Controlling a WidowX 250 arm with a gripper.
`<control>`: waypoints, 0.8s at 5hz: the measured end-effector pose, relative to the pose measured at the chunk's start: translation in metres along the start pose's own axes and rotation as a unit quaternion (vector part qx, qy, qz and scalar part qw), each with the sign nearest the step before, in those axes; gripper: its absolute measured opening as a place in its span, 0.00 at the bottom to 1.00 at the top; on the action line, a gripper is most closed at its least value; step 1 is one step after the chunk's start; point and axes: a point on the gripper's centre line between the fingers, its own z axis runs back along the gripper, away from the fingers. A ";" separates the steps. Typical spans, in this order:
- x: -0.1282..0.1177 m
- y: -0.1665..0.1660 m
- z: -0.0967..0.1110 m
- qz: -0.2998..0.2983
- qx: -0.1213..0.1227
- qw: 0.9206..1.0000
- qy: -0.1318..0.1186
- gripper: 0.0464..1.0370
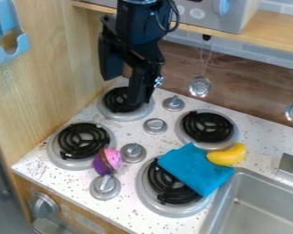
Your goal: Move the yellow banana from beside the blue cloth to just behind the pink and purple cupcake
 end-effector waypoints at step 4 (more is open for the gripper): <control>0.047 -0.034 -0.097 0.025 -0.083 0.996 -0.017 0.97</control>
